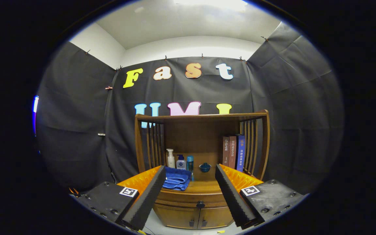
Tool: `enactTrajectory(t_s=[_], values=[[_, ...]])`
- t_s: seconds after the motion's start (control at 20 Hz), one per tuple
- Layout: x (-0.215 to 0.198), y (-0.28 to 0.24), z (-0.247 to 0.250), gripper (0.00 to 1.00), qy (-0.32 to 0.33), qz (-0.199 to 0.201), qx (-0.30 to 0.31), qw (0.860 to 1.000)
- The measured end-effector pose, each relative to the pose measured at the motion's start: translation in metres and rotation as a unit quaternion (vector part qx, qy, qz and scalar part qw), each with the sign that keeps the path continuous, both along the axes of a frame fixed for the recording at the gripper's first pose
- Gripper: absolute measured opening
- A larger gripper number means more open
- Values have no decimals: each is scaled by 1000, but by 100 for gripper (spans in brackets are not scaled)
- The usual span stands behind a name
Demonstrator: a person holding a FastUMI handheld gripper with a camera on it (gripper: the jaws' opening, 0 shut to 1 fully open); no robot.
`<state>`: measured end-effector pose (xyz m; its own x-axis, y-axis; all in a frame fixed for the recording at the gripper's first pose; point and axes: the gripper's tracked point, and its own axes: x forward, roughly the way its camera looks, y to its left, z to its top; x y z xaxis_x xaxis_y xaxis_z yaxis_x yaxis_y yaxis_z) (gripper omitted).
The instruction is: Pull open the drawer, take out the items inside it, and place them on the countertop above the cabinet.
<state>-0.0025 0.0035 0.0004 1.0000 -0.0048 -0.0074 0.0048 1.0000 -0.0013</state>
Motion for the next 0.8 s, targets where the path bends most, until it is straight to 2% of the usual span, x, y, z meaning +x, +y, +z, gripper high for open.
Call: enactTrajectory(t_s=[0.8], values=[[6,0,-19,99,19,-5,6,1000]])
